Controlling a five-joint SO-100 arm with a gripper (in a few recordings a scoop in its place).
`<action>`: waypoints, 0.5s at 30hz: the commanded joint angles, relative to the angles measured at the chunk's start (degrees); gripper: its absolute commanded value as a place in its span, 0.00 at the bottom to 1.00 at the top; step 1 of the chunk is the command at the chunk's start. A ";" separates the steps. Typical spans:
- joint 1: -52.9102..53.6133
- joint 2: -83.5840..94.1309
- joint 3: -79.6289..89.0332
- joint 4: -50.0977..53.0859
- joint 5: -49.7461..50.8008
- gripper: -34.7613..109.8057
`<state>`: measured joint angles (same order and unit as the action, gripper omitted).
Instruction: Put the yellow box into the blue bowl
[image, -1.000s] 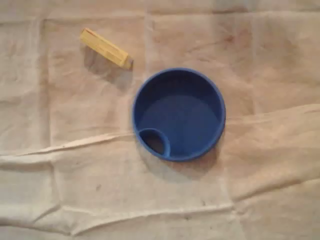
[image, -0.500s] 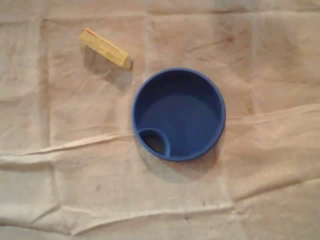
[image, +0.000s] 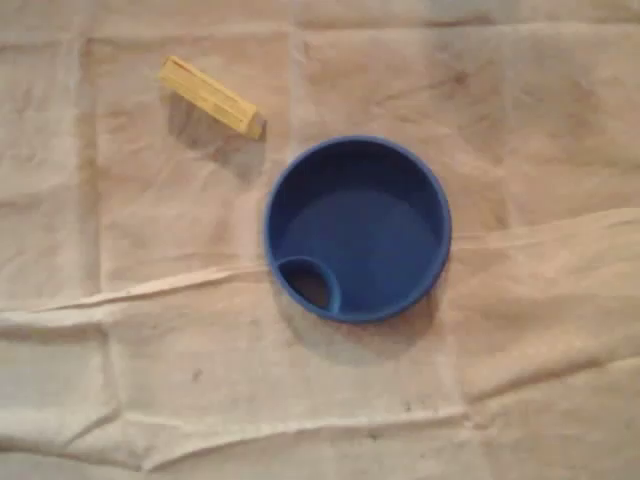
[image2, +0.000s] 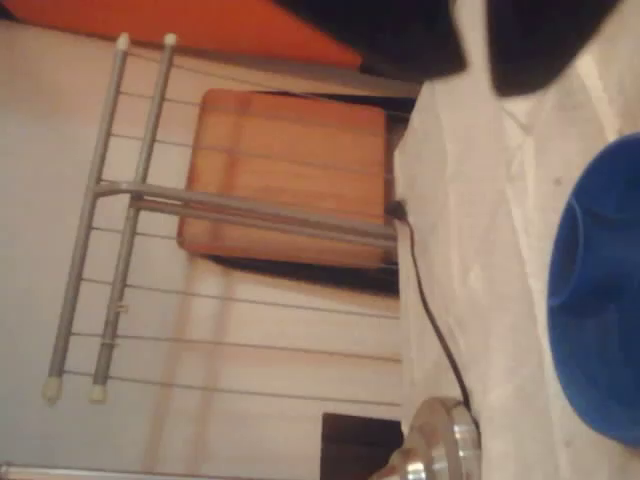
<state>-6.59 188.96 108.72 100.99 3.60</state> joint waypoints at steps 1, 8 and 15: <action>-0.26 2.11 -0.09 -0.44 0.53 0.24; -0.35 2.11 0.00 -0.53 0.53 0.24; -0.44 0.88 0.09 -0.79 0.44 0.24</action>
<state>-6.59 188.96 108.72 100.99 3.60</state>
